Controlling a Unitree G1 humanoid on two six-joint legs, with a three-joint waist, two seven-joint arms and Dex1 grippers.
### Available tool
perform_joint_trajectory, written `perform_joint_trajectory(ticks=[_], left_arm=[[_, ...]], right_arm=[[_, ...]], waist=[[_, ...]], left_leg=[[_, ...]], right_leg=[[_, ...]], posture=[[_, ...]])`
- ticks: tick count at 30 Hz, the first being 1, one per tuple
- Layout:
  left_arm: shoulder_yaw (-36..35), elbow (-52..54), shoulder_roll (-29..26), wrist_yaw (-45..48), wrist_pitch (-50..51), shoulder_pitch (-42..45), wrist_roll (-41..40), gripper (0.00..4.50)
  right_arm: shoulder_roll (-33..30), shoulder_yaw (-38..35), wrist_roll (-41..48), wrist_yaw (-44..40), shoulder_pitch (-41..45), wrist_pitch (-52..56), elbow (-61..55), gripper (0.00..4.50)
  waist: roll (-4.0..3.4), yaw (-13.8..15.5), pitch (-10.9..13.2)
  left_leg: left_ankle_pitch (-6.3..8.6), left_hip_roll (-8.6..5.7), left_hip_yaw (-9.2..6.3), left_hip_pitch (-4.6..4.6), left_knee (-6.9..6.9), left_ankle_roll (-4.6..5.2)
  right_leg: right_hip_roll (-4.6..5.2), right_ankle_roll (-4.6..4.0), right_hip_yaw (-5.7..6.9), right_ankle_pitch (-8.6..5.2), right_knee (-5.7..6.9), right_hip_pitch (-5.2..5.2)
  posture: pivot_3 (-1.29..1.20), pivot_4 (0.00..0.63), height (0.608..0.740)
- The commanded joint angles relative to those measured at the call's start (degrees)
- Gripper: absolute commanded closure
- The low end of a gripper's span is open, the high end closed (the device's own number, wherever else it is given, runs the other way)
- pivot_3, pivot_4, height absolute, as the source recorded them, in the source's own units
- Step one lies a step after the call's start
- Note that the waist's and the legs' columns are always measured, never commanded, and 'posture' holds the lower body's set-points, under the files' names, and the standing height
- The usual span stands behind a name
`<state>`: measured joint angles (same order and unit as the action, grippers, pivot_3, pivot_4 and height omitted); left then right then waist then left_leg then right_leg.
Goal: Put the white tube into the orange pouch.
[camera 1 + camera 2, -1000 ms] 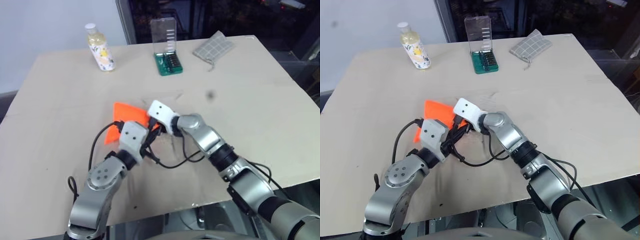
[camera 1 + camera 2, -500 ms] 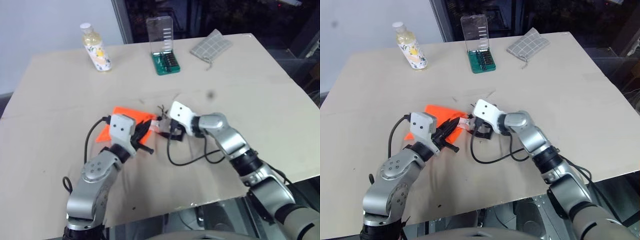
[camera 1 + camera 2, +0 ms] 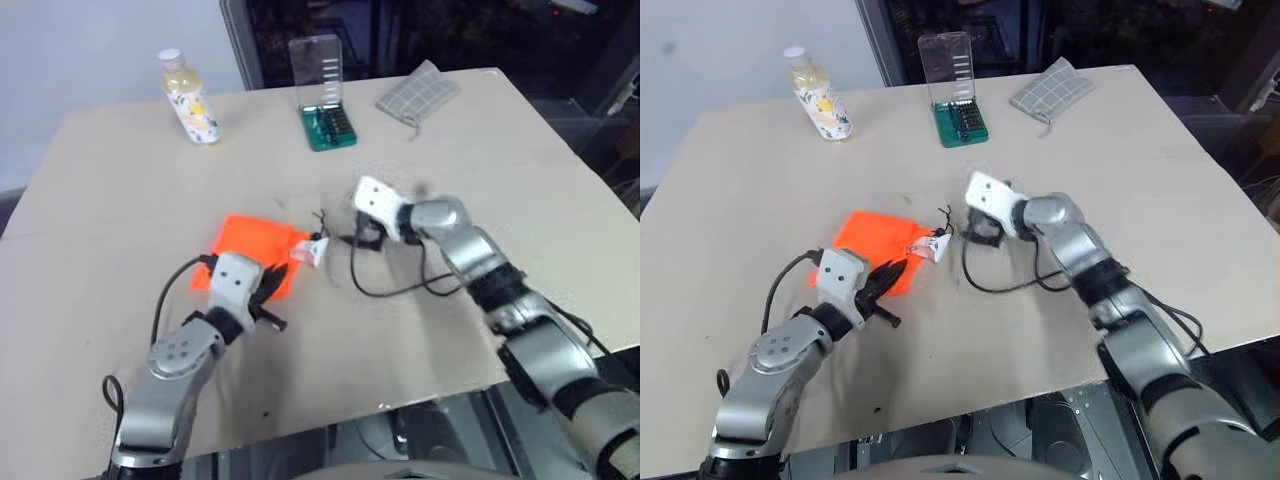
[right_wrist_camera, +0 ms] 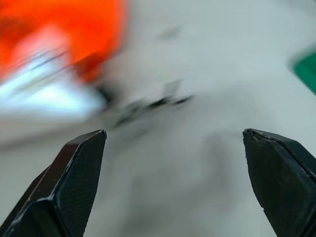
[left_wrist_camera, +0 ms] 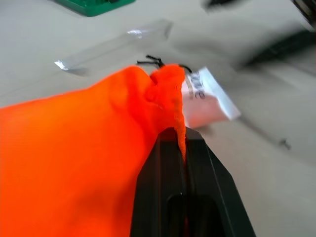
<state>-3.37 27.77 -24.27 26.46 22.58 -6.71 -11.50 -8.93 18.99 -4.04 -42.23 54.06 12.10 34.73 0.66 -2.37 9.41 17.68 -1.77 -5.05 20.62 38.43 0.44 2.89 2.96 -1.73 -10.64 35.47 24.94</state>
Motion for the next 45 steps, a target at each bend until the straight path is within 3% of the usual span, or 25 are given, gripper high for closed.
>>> perform_joint_trajectory(ticks=[1, 4, 11, 23, 31, 36, 39, 43, 45], left_arm=[[0.06, 0.46, 0.64, -0.92, -1.72, 0.42, 0.37, 4.50], [-1.27, 1.35, 2.16, -2.98, -0.64, 1.34, -0.56, 4.50], [-1.12, 3.44, 3.75, -4.47, 0.43, 0.88, -0.79, 4.50], [5.49, 6.55, 1.86, -0.42, -1.50, 1.97, 0.11, 4.50], [6.54, 6.52, -0.23, 0.23, -3.29, -2.25, 2.33, 4.50], [5.49, 3.82, -0.29, -1.01, -4.71, -3.04, 4.16, 4.50], [5.14, 2.88, -0.12, -1.53, -5.30, -2.96, 4.76, 4.50], [5.18, 2.47, -0.19, -1.63, -5.90, -3.30, 5.20, 4.50], [5.38, 2.12, -0.18, -1.64, -6.36, -3.36, 5.50, 4.50]], right_arm=[[0.35, -1.14, -0.15, 0.19, 0.92, -4.80, 3.85, 0.03], [-3.04, 1.69, -3.68, -1.52, -0.73, -7.87, 1.28, 0.03], [-5.64, 5.21, -5.85, -7.65, -3.09, -0.71, -8.56, 0.03], [6.17, 6.22, -7.80, -3.06, 4.16, 5.43, -5.99, 0.03], [2.05, 6.30, -8.07, -5.36, 0.71, 3.69, -8.05, 0.03], [-5.31, 5.33, -7.11, -9.99, -1.41, 3.09, -10.77, 0.03], [-6.96, 0.62, -3.60, -9.39, -2.48, 7.57, -11.19, 0.03], [-5.62, -3.58, 0.07, -7.72, -3.93, 13.67, -12.90, 0.03], [-1.05, -7.05, 2.82, -2.68, -4.00, 16.76, -12.59, 0.03]], waist=[[-0.02, 0.39, 0.01], [-0.03, 0.93, 0.02], [-0.02, 0.06, 0.01], [0.01, -0.02, -0.01], [0.02, 0.45, -0.01], [0.02, 0.20, -0.01], [0.02, 0.01, -0.02], [0.03, 0.04, -0.02], [0.04, -0.05, -0.03]], left_leg=[[0.00, 0.00, -0.03, 0.04, 0.00, 0.00], [0.01, -0.08, -0.06, 0.17, 0.02, 0.04], [0.01, -0.01, 0.09, 0.19, -0.02, 0.04], [-0.03, -0.02, 0.12, 0.15, 0.02, -0.03], [-0.03, -0.06, 0.09, 0.25, 0.01, -0.02], [-0.03, -0.08, 0.13, 0.21, 0.02, -0.03], [-0.03, -0.05, 0.15, 0.16, 0.02, -0.03], [-0.03, -0.03, 0.17, 0.16, 0.02, -0.02], [-0.02, 0.02, 0.18, 0.16, 0.02, -0.02]], right_leg=[[0.03, 0.00, 0.03, 0.00, -0.03, 0.00], [0.23, 0.01, 0.11, 0.00, -0.14, 0.01], [0.10, 0.01, 0.07, 0.00, -0.03, 0.20], [0.08, -0.02, -0.01, 0.02, 0.32, 0.31], [0.21, -0.02, 0.11, 0.02, 0.13, 0.30], [0.14, -0.02, 0.12, 0.02, 0.19, 0.29], [0.11, -0.02, 0.10, 0.02, 0.25, 0.29], [0.12, -0.03, 0.06, 0.02, 0.26, 0.29], [0.14, -0.03, 0.03, 0.02, 0.25, 0.30]], posture=[[0.00, 0.150, 0.740], [0.00, 0.150, 0.740], [0.00, 0.150, 0.740], [0.00, 0.150, 0.740], [0.00, 0.150, 0.740], [0.00, 0.150, 0.740], [0.00, 0.150, 0.740], [0.00, 0.150, 0.740], [0.00, 0.150, 0.740]])
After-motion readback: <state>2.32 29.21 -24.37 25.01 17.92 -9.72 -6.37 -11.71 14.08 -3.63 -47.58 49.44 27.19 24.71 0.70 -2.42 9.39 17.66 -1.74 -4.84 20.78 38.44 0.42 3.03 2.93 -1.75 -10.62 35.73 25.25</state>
